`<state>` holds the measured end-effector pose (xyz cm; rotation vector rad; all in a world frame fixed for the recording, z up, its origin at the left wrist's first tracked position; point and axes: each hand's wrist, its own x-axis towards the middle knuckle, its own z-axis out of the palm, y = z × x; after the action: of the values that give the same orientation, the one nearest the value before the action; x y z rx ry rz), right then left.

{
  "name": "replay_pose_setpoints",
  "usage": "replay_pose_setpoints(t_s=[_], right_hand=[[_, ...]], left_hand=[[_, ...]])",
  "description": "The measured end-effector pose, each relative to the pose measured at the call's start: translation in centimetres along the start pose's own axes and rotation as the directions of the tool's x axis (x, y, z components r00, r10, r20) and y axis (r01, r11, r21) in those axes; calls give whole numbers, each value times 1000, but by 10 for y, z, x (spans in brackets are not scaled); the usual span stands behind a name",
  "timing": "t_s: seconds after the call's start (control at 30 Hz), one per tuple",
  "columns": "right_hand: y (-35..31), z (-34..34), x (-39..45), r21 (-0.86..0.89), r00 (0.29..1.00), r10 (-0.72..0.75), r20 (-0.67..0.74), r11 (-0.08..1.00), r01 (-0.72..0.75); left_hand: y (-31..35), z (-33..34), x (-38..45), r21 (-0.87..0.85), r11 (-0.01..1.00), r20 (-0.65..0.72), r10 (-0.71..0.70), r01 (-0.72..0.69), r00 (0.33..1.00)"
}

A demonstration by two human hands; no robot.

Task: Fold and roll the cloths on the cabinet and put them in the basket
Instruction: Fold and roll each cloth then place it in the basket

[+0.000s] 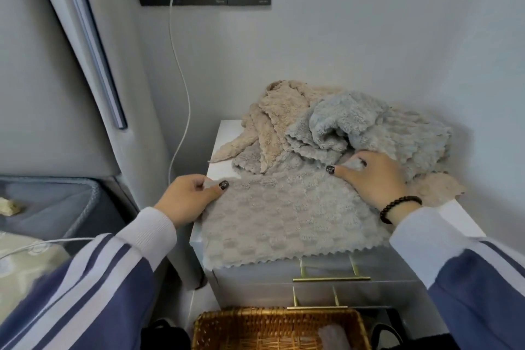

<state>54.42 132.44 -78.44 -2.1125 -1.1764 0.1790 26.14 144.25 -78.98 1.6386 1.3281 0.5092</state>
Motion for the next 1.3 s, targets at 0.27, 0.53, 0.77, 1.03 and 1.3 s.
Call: replay_pose_setpoints(t_s=[0.27, 0.53, 0.77, 1.03, 1.3], right_hand=[[-6, -23, -12, 88, 981, 104, 166, 989, -120], [-72, -31, -52, 380, 987, -72, -145, 917, 123], [-106, -4, -71, 508, 972, -219, -82, 830, 230], [-108, 3, -70, 622, 975, -222, -10, 762, 180], [-106, 4, -73, 673, 944, -301, 138, 727, 133]], left_hand=[[6, -6, -6, -443, 894, -39, -94, 67, 995], [46, 28, -40, -644, 761, -23, 83, -78, 996], [67, 49, -53, -687, 722, 103, 210, -83, 972], [70, 45, -49, -700, 712, 143, 210, -51, 967], [62, 36, -52, -700, 714, 201, 226, -22, 953]])
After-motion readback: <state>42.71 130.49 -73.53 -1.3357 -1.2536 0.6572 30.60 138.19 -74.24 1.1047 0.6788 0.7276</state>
